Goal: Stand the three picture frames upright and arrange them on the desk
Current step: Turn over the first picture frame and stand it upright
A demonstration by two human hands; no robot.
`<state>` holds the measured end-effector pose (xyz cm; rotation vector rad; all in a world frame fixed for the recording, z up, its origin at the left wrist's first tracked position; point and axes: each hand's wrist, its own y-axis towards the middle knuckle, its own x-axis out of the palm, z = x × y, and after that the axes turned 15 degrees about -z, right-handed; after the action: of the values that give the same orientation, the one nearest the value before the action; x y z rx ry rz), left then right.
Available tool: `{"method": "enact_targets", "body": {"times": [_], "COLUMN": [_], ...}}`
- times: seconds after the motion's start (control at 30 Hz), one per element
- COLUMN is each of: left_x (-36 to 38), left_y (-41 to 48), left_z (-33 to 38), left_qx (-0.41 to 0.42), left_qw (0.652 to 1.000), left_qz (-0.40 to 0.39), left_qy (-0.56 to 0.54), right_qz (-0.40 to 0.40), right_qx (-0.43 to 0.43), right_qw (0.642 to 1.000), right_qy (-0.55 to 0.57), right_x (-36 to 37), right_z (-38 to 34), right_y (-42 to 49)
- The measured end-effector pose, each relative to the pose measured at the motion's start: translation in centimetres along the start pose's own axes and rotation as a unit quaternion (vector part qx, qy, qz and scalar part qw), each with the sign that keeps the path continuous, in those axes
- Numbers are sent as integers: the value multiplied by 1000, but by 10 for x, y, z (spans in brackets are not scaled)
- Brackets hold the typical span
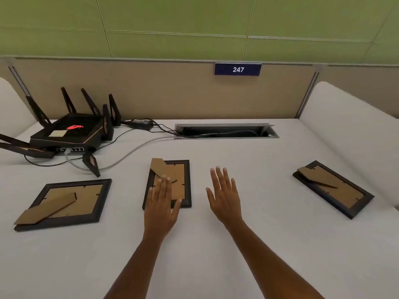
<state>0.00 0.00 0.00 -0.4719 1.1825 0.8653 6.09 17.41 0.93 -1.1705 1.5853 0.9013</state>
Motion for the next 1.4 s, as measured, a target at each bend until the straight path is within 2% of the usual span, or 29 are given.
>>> {"method": "enact_targets", "body": {"times": [0.1, 0.27, 0.33, 0.63, 0.83, 1.1, 1.4], "left_x": [9, 18, 22, 32, 32, 23, 6], "left_y": [-5, -11, -10, -6, -7, -9, 4], "left_z": [-2, -5, -5, -14, -14, -10, -26], "left_qx": [4, -9, -3, -12, -19, -96, -180], "left_qw": [1000, 1000, 999, 999, 998, 992, 975], "left_qz": [24, -21, -37, -49, -49, -5, -31], "left_qy": [7, 17, -11, -18, -43, -83, -130], "right_qz": [-32, -101, -125, -169, -171, -168, -148], "right_qx": [11, 25, 21, -9, -7, -2, 67], "right_qw": [999, 995, 992, 985, 985, 985, 981], "right_qy": [-18, -8, 2, 10, 9, 29, 109], "right_x": [14, 31, 34, 40, 43, 41, 33], "right_z": [8, 20, 23, 26, 28, 27, -17], "right_y": [-4, -4, -5, -3, -1, -2, 12]}}
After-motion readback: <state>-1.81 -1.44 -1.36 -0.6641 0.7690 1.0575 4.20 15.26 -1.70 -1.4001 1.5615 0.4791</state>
